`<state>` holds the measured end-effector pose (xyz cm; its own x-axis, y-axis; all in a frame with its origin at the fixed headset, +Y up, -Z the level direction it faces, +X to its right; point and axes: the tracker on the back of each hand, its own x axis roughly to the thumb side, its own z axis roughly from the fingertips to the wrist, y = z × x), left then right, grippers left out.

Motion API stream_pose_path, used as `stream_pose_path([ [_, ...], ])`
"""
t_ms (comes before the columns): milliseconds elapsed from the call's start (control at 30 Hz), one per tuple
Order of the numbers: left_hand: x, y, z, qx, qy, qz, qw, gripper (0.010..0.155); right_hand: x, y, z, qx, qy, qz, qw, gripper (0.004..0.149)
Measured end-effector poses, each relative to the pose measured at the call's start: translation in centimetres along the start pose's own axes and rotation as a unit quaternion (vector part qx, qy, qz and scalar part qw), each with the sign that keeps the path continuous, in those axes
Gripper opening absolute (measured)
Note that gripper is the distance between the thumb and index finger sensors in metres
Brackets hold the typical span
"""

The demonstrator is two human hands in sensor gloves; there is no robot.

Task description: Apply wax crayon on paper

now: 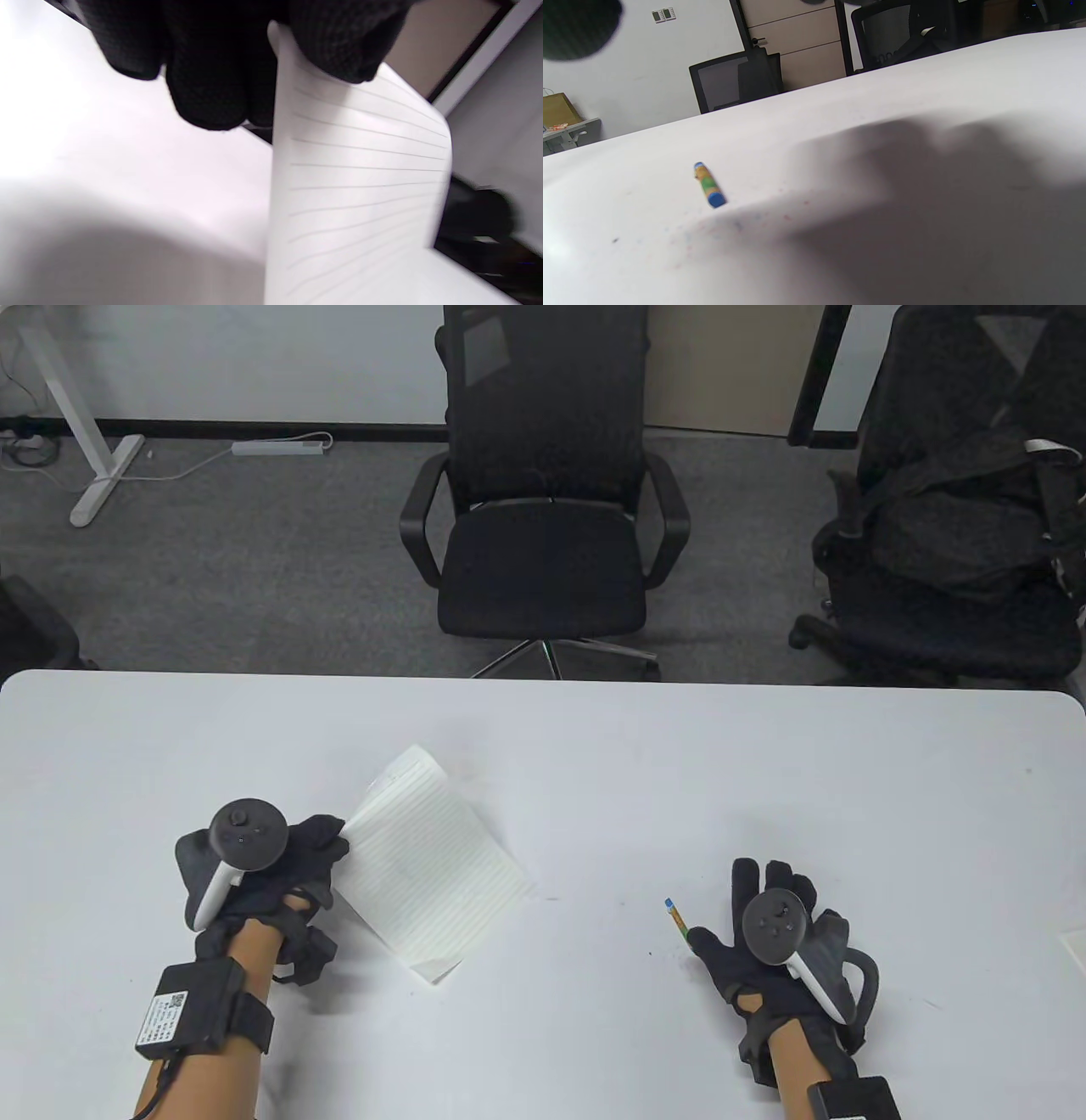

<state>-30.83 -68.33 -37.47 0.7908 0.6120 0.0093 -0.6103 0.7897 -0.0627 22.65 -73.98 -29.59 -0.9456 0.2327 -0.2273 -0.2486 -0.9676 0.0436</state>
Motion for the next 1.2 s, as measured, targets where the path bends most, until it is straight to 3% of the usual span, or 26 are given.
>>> stream_pose_path([
  [67,1.2,1.1,0.1,-0.051,-0.044,0.072,0.995,0.039,0.0,0.0,0.0,0.001,0.001,-0.001,1.000,0.091],
  [167,3.1,2.3,0.3,-0.118,-0.125,0.174,0.970,0.039,0.0,0.0,0.0,0.000,0.002,-0.002,1.000,0.091],
  [267,4.5,2.4,0.4,-0.192,-0.154,0.212,0.946,0.039,0.0,0.0,0.0,-0.001,0.003,-0.003,1.000,0.091],
  [367,5.4,0.9,0.4,-0.278,-0.156,0.215,0.923,0.039,0.0,0.0,0.0,0.000,0.004,0.001,1.000,0.091],
  [533,5.1,-2.4,-0.2,-0.338,-0.112,0.174,0.918,0.039,0.1,0.0,0.0,0.001,0.004,0.005,1.000,0.091],
  [733,4.2,-6.8,-1.3,-0.348,-0.050,0.086,0.932,0.039,0.1,0.0,0.0,0.001,0.004,0.004,1.000,0.090],
  [900,4.6,-11.1,-1.3,-0.359,-0.040,-0.018,0.932,0.040,0.1,0.0,0.0,0.003,0.004,0.002,1.000,0.090],
  [1033,5.5,-13.4,-1.1,-0.328,-0.051,-0.104,0.938,0.040,0.1,0.0,0.0,0.005,0.004,0.002,1.000,0.090],
  [1200,6.2,-14.6,-0.5,-0.269,-0.075,-0.173,0.944,0.040,0.1,0.0,0.0,0.003,0.002,0.002,1.000,0.090],
])
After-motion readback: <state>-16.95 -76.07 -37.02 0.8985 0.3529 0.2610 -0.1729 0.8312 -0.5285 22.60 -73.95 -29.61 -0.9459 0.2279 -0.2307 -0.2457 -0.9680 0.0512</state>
